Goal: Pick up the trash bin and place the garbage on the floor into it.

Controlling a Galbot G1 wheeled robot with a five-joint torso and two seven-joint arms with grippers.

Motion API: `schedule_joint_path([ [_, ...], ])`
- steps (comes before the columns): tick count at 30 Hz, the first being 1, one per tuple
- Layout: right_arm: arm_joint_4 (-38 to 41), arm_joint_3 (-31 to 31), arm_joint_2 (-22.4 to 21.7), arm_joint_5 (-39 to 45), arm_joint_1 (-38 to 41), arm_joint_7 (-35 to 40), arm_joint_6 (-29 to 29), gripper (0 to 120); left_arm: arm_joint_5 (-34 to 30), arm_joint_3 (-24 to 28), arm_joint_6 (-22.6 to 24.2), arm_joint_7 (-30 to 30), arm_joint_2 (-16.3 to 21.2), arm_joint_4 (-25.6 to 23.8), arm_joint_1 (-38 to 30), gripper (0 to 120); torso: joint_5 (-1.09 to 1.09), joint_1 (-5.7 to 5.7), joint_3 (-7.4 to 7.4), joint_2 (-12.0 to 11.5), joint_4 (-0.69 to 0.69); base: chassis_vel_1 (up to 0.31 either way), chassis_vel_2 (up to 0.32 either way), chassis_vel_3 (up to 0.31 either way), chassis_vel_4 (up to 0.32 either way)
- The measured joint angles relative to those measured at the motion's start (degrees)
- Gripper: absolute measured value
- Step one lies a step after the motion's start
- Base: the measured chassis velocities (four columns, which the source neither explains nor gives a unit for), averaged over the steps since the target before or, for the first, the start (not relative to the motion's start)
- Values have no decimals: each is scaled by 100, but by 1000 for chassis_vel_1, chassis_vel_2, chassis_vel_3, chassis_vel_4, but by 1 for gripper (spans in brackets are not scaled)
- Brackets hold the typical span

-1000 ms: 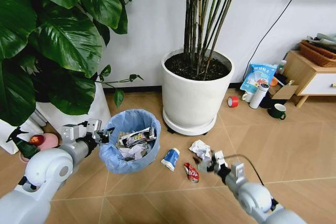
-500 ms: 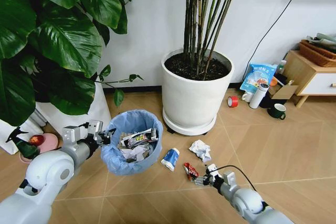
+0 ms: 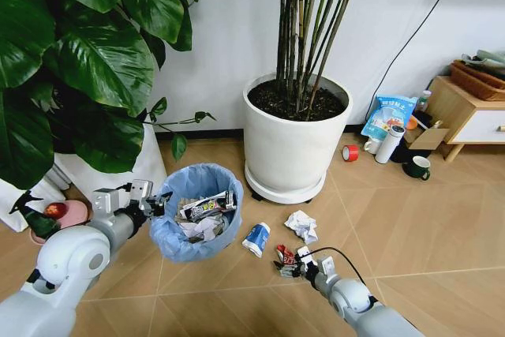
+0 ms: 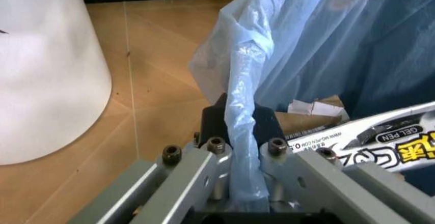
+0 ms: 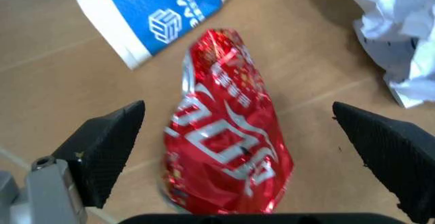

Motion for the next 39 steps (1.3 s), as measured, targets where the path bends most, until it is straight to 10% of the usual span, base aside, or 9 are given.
schedule_joint_path([
  [14,-357,77,172,-75,39,-19,91,99,54,137,0,-11,-67,29,-65,0,1,0,0,0,0,0,0,0,0],
  [28,-647,98,289,-103,172,-42,231,48,96,165,0,-23,-87,-16,-60,0,1,0,-2,1,1,0,0,0,0],
  [39,-594,182,236,-63,130,-25,243,43,98,165,0,-23,-101,-16,-66,0,2,0,0,0,1,0,0,0,0],
])
